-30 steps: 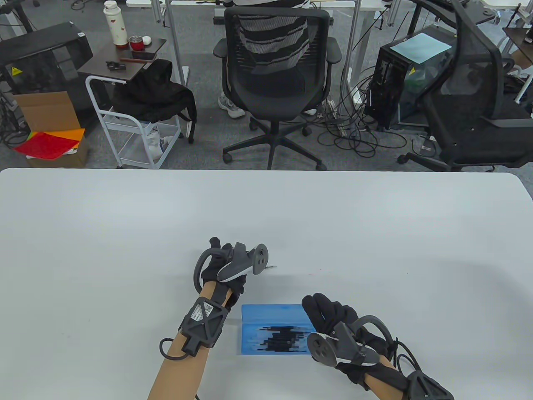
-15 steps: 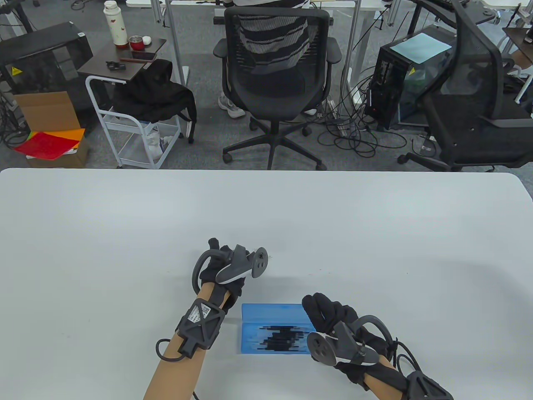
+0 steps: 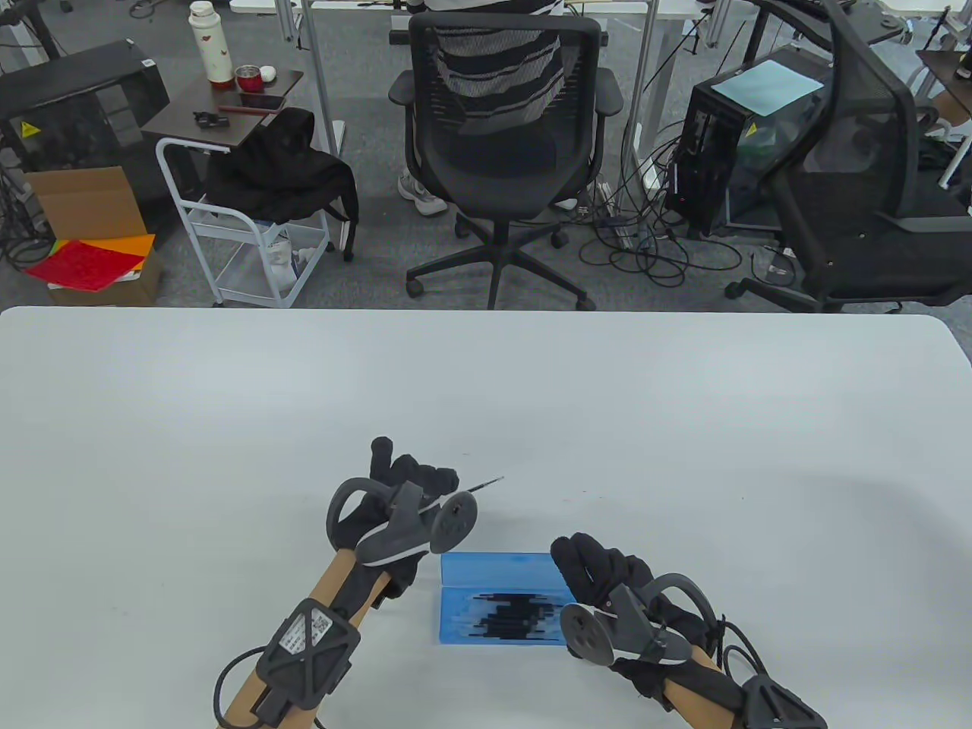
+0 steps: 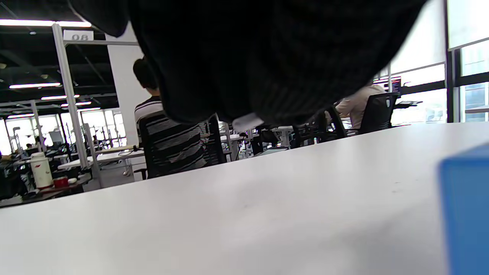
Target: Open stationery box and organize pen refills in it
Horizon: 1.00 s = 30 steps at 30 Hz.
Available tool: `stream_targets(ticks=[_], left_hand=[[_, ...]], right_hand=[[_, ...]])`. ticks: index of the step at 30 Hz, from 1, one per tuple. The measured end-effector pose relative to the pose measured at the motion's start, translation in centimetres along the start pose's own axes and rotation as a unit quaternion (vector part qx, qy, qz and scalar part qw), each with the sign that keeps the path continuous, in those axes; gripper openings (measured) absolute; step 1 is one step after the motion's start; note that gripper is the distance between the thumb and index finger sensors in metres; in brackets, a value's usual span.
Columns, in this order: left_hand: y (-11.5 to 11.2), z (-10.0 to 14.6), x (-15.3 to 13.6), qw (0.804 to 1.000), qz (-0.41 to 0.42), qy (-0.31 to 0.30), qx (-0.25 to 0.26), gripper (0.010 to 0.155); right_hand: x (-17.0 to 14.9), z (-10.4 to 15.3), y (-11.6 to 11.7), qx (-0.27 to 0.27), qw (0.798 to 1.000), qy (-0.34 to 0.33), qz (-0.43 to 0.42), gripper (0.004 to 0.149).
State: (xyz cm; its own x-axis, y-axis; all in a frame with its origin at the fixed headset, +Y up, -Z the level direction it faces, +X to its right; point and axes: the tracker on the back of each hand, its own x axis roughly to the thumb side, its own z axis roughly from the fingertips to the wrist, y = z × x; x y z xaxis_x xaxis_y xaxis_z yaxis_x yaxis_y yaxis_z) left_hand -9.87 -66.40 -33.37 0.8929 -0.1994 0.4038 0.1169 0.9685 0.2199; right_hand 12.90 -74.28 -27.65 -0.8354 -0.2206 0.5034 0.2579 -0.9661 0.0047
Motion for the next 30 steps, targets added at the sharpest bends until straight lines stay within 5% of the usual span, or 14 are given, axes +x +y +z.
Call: stream_targets(ticks=[6,12,30], left_hand=[[1.2,4.6,3.4,0.996,-0.015,-0.068,0.05,0.054],[-0.6,7.2,6.0,0.99,-0.032,-0.126,0.059,0.054],[-4.9,7.1,9.1,0.986,-0.045,-0.161,0.016,0.054]], right_hand=[[0.0,0.0,0.0,0.0,1.0,0.002,0.001,0.12],[0.0,0.0,0.0,0.0,1.0,0.002,0.002,0.12],[0.1,0.0,-0.1,-0.004,1.0,0.002,0.007,0.12]])
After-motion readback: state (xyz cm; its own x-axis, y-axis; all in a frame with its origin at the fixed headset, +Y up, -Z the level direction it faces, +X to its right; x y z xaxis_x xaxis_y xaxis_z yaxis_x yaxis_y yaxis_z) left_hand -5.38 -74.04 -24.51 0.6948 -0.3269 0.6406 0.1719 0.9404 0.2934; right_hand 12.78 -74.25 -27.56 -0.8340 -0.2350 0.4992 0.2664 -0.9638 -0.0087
